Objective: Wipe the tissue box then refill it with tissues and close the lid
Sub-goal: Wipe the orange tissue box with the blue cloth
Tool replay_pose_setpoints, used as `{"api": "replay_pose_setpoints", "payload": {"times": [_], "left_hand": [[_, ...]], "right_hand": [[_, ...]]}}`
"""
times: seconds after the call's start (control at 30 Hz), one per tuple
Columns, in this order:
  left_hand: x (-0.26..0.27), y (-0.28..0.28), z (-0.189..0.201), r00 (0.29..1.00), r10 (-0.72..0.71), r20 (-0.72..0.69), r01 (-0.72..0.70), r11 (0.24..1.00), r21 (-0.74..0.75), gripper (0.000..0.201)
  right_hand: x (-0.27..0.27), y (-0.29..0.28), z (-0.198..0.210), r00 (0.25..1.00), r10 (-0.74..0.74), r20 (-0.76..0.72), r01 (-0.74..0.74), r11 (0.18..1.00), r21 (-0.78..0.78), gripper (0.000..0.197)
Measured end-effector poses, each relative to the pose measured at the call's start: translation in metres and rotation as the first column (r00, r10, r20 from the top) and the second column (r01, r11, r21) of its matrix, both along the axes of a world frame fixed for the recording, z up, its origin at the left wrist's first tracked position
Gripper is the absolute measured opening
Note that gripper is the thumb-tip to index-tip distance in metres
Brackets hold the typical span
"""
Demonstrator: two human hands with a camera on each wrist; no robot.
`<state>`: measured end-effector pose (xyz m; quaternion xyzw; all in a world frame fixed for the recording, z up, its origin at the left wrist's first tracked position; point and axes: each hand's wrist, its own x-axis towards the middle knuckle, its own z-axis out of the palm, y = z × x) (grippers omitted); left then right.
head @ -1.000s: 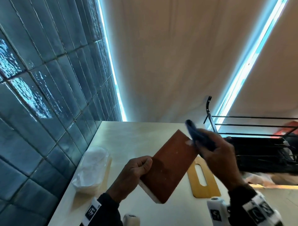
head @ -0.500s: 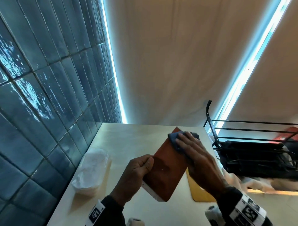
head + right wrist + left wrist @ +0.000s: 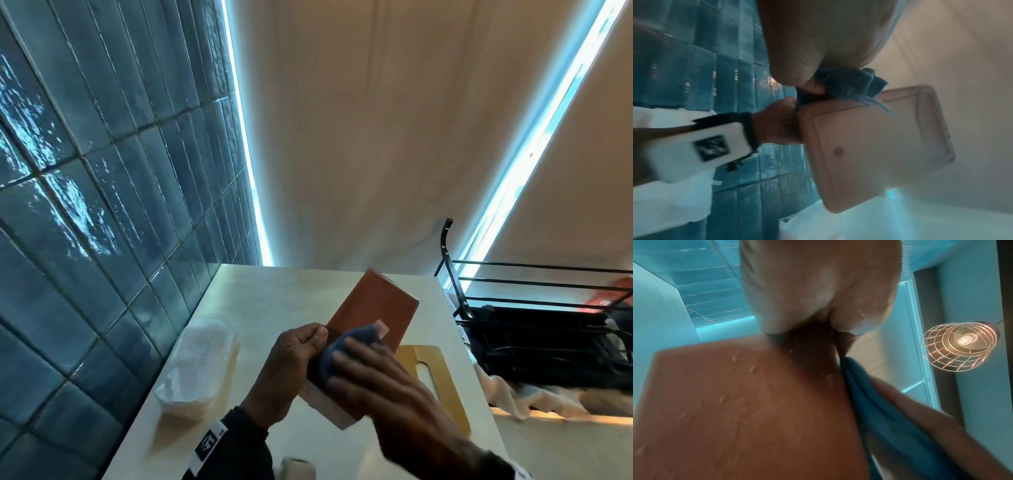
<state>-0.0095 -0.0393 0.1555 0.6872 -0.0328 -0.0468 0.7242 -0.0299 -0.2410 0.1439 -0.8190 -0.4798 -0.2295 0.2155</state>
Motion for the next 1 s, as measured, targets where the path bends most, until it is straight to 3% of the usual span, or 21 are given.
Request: {"api": "replay_pose_setpoints", "payload": {"times": [0.07, 0.23, 0.37, 0.43, 0.5, 0.57, 0.63, 0.7, 0.77, 0.83, 0.87, 0.93, 1.0], "left_hand": [[-0.001, 0.002, -0.001, 1.000, -0.013, -0.015, 0.013, 1.000, -0.009, 0.028], [0.002, -0.001, 0.000, 1.000, -0.008, -0.018, 0.008, 1.000, -0.029, 0.036], [0.008, -0.002, 0.007, 1.000, -0.001, -0.029, 0.000, 1.000, -0.016, 0.032], [0.006, -0.001, 0.008, 0.999, -0.016, -0.030, 0.015, 1.000, -0.023, 0.035], [0.003, 0.000, 0.006, 0.999, -0.030, -0.030, 0.028, 0.998, -0.057, 0.031], [0.003, -0.001, 0.006, 0.999, -0.026, -0.020, 0.025, 0.998, -0.054, 0.028], [0.004, -0.002, 0.005, 0.999, -0.022, -0.024, 0.021, 0.998, -0.058, 0.027], [0.006, -0.003, 0.006, 0.999, -0.027, -0.028, 0.024, 0.996, -0.084, 0.027], [0.008, -0.003, 0.007, 0.999, -0.032, -0.023, 0.030, 0.997, -0.065, 0.030], [0.010, -0.003, 0.006, 0.999, -0.034, -0.029, 0.032, 0.998, -0.061, 0.032], [0.011, -0.003, 0.006, 0.999, -0.034, -0.029, 0.032, 0.997, -0.064, 0.033], [0.013, -0.003, 0.005, 0.999, -0.029, -0.023, 0.028, 0.999, -0.036, 0.034], [0.014, -0.005, 0.004, 1.000, -0.013, -0.019, 0.013, 1.000, 0.002, 0.034]], "right_hand": [[0.003, -0.004, 0.001, 0.998, 0.062, 0.016, -0.061, 0.997, -0.046, 0.034], [0.036, -0.025, 0.011, 0.967, -0.230, -0.108, 0.246, 0.954, 0.174, 0.038], [0.012, 0.001, -0.002, 0.996, 0.078, -0.043, -0.077, 0.997, 0.026, 0.033], [0.013, -0.002, 0.000, 0.992, 0.127, -0.011, -0.128, 0.989, -0.068, 0.035], [0.029, -0.016, 0.006, 0.999, 0.018, -0.041, -0.017, 0.999, 0.030, 0.033], [0.046, -0.032, 0.012, 0.975, -0.174, -0.135, 0.197, 0.964, 0.179, 0.037], [0.050, -0.033, 0.012, 0.953, -0.275, -0.128, 0.296, 0.935, 0.194, 0.044], [0.034, -0.021, 0.008, 0.989, -0.129, -0.079, 0.139, 0.981, 0.135, 0.041], [0.014, -0.010, 0.007, 0.998, 0.063, 0.011, -0.063, 0.997, -0.033, 0.037], [0.018, -0.014, 0.008, 0.994, 0.109, 0.020, -0.107, 0.990, -0.096, 0.033], [0.028, -0.019, 0.008, 0.997, 0.069, -0.016, -0.070, 0.997, -0.024, 0.032], [0.054, -0.033, 0.009, 0.984, -0.121, -0.132, 0.138, 0.982, 0.131, 0.044], [0.070, -0.039, 0.013, 0.938, -0.310, -0.157, 0.335, 0.927, 0.167, 0.054]]}}
